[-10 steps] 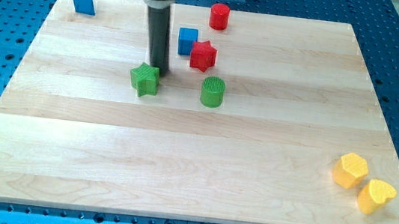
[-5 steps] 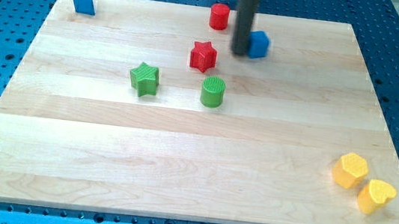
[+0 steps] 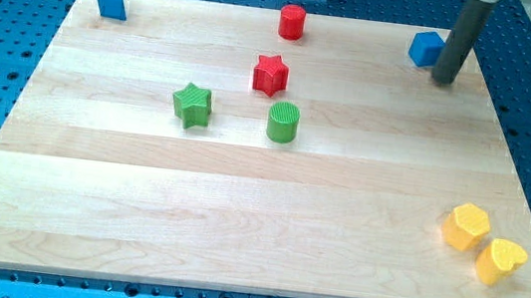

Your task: Move the cube cube to the top right side of the board

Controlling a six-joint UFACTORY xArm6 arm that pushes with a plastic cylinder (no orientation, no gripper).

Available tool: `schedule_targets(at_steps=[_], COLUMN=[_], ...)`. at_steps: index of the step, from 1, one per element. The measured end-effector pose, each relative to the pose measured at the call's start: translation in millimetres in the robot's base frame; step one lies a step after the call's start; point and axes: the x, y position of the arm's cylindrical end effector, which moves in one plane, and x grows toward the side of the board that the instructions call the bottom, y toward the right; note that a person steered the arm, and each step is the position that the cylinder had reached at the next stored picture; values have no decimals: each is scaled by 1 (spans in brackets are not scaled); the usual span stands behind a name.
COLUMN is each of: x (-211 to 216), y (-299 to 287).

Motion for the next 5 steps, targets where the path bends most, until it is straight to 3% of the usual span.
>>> schedule_targets(at_steps=[1, 5], x=[-34, -8], y=[0, -45])
